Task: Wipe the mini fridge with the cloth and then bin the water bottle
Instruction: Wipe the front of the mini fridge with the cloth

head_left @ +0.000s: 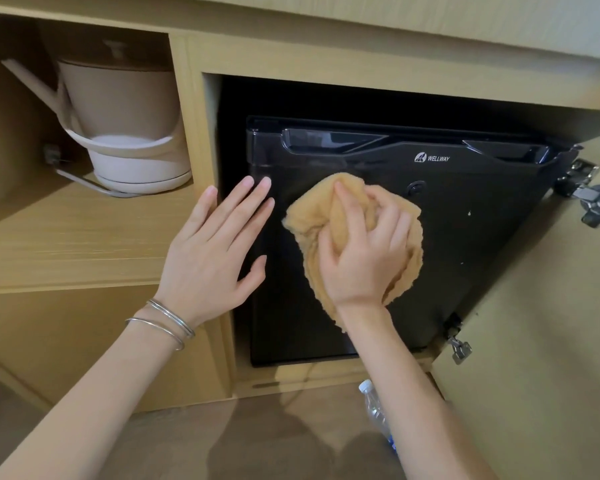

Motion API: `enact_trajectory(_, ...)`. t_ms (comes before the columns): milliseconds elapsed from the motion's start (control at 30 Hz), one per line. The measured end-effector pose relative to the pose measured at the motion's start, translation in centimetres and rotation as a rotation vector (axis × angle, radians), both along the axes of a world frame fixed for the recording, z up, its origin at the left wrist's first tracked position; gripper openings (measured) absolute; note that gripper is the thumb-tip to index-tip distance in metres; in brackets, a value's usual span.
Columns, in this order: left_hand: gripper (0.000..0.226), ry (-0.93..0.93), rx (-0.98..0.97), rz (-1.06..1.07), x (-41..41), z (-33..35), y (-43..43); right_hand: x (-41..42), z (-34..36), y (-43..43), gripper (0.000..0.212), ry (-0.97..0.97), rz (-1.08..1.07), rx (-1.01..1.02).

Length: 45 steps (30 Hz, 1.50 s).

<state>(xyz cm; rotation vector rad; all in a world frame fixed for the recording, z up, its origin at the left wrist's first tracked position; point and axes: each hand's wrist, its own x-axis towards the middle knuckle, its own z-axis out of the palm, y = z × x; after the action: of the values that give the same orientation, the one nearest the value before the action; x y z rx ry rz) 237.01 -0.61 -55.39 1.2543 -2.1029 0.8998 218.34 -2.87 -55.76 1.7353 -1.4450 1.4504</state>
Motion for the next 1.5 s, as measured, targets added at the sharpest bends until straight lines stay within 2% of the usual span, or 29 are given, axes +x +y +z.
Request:
enact_trajectory(100, 0.061, 0.0, -0.011, 0.009, 0.0, -0.3, -0.2, 1.1, -1.3, 0.1, 0.047, 0.007, -0.023, 0.048)
enact_trajectory(233, 0.06, -0.013, -0.023, 0.007, -0.1, -0.5, -0.2, -0.5, -3.5, -0.9, 0.038, 0.064, -0.014, 0.029)
enact_trajectory(333, 0.059, -0.032, -0.018, 0.012, -0.3, -0.6, -0.1, -2.3, -8.3, 0.7, 0.034, 0.185, -0.023, 0.193)
enact_trajectory(433, 0.058, -0.042, -0.011, 0.019, -0.6, -0.6, 0.1, -4.3, -11.8, 2.7, 0.035, 0.163, -0.048, 0.321)
enact_trajectory(500, 0.058, -0.062, -0.001, 0.015, -0.8, -0.8, 0.1, -5.3, -10.9, 3.4, 0.038, 0.119, -0.033, 0.262)
enact_trajectory(667, 0.059, -0.048, 0.028, -0.004, -1.7, -1.8, -0.1, -5.4, -2.2, 2.0, 0.035, -0.066, -0.052, 0.013)
enact_trajectory(733, 0.06, -0.033, 0.039, -0.02, -2.0, -2.1, -0.3, -5.4, -1.2, 0.4, 0.034, -0.039, -0.074, 0.049)
enact_trajectory(833, 0.06, -0.001, 0.051, -0.038, -2.2, -2.4, -0.6, -5.9, -3.4, -0.6, 0.035, 0.009, -0.135, 0.12)
enact_trajectory(1000, 0.059, 0.022, 0.074, -0.045, -2.5, -2.5, -0.6, -6.7, -7.9, 1.1, 0.042, 0.061, -0.054, 0.297)
enact_trajectory(1067, 0.059, 0.018, 0.083, -0.041, -2.5, -2.5, -0.5, -6.7, -6.6, 1.7, 0.043, 0.057, -0.043, 0.275)
enact_trajectory(1233, 0.059, 0.018, 0.081, -0.052, -2.5, -2.5, -0.5, -5.9, -0.7, -0.4, 0.036, -0.084, -0.06, 0.041)
enact_trajectory(1333, 0.059, 0.023, 0.087, -0.053, -2.6, -2.6, -0.5, -5.9, -4.0, 0.3, 0.048, -0.09, -0.013, 0.211)
enact_trajectory(1433, 0.059, 0.0, 0.088, -0.07, -3.0, -2.2, -0.5, -6.8, -6.5, 1.6, 0.041, -0.025, -0.005, 0.36)
enact_trajectory(1500, 0.058, -0.002, 0.094, -0.093, -3.3, -1.9, -0.7, -6.8, -4.3, 1.3, 0.039, -0.032, -0.016, 0.276)
